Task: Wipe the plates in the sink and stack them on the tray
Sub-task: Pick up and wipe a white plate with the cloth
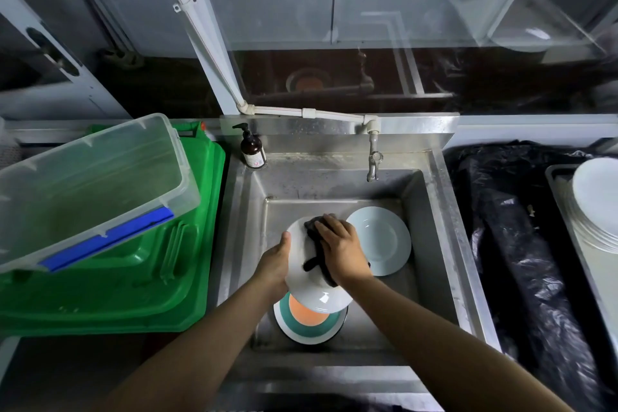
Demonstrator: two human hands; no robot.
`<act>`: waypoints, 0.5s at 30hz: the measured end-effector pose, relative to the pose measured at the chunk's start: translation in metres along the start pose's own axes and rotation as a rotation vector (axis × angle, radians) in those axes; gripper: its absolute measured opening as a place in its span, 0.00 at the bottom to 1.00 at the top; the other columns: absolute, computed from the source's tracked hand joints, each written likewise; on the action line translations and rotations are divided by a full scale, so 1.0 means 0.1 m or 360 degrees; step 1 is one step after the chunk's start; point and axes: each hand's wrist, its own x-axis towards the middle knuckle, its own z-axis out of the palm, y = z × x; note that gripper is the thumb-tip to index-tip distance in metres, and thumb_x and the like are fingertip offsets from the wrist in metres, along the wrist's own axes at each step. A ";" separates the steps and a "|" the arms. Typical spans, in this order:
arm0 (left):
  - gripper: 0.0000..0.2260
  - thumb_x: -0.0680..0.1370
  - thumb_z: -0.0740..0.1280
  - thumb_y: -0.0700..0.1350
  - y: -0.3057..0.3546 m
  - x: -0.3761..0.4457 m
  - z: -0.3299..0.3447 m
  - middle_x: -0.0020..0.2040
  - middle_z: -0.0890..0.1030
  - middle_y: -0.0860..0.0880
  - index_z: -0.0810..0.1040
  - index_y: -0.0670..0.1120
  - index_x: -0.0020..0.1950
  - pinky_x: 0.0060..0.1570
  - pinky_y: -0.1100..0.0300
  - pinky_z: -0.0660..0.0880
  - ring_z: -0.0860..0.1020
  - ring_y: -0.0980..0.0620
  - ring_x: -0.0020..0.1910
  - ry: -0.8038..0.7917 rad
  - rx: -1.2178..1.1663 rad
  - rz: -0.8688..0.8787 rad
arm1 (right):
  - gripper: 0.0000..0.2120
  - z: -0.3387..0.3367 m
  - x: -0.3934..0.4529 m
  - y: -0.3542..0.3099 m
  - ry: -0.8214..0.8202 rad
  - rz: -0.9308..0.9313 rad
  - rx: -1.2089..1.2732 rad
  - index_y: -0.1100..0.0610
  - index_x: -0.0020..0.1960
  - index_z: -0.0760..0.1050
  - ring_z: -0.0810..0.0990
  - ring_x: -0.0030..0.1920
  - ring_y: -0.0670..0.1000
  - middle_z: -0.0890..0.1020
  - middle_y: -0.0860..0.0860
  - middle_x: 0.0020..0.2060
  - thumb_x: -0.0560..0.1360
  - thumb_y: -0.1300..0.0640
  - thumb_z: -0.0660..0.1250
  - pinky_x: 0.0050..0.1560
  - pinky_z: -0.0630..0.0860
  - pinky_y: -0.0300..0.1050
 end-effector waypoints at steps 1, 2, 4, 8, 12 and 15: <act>0.22 0.83 0.61 0.60 0.01 -0.01 0.01 0.47 0.86 0.43 0.83 0.43 0.55 0.43 0.54 0.80 0.84 0.44 0.46 0.0010 0.0024 0.0012 | 0.22 0.03 -0.04 -0.05 -0.0009 -0.0068 -0.0003 0.59 0.64 0.80 0.77 0.57 0.66 0.78 0.58 0.65 0.78 0.50 0.57 0.60 0.77 0.57; 0.23 0.83 0.60 0.61 0.02 -0.01 0.02 0.46 0.86 0.43 0.83 0.43 0.53 0.44 0.53 0.80 0.84 0.43 0.46 0.0031 0.0022 0.0017 | 0.21 0.08 -0.10 -0.10 -0.0037 -0.0157 -0.0009 0.59 0.65 0.79 0.77 0.57 0.66 0.78 0.58 0.66 0.78 0.51 0.58 0.61 0.77 0.57; 0.26 0.82 0.61 0.63 0.02 0.09 -0.03 0.45 0.87 0.40 0.83 0.41 0.53 0.53 0.47 0.81 0.84 0.40 0.48 0.0009 -0.0053 -0.0015 | 0.19 0.12 -0.19 -0.16 -0.0126 -0.0344 -0.0033 0.58 0.66 0.78 0.77 0.58 0.64 0.76 0.57 0.68 0.78 0.55 0.59 0.62 0.76 0.55; 0.33 0.74 0.66 0.71 -0.01 0.25 -0.21 0.53 0.87 0.40 0.81 0.43 0.62 0.60 0.40 0.79 0.85 0.38 0.53 -0.0083 -0.0074 -0.0028 | 0.20 -0.05 -0.15 0.04 -0.0151 -0.0435 -0.0148 0.55 0.66 0.79 0.78 0.57 0.64 0.77 0.55 0.68 0.77 0.55 0.59 0.60 0.78 0.55; 0.24 0.82 0.59 0.64 0.00 0.21 -0.34 0.54 0.86 0.41 0.80 0.47 0.61 0.47 0.47 0.82 0.85 0.39 0.53 -0.0178 -0.0042 0.0062 | 0.23 -0.17 -0.03 0.21 -0.0244 -0.0023 -0.0106 0.53 0.67 0.78 0.76 0.52 0.66 0.75 0.51 0.70 0.77 0.53 0.54 0.58 0.77 0.57; 0.21 0.83 0.59 0.62 0.05 0.20 -0.40 0.55 0.86 0.42 0.80 0.49 0.63 0.44 0.47 0.82 0.84 0.39 0.55 -0.0243 0.0032 0.0126 | 0.20 -0.20 0.05 0.23 -0.0357 0.0190 -0.0083 0.51 0.71 0.75 0.75 0.57 0.66 0.72 0.49 0.72 0.81 0.58 0.59 0.63 0.71 0.50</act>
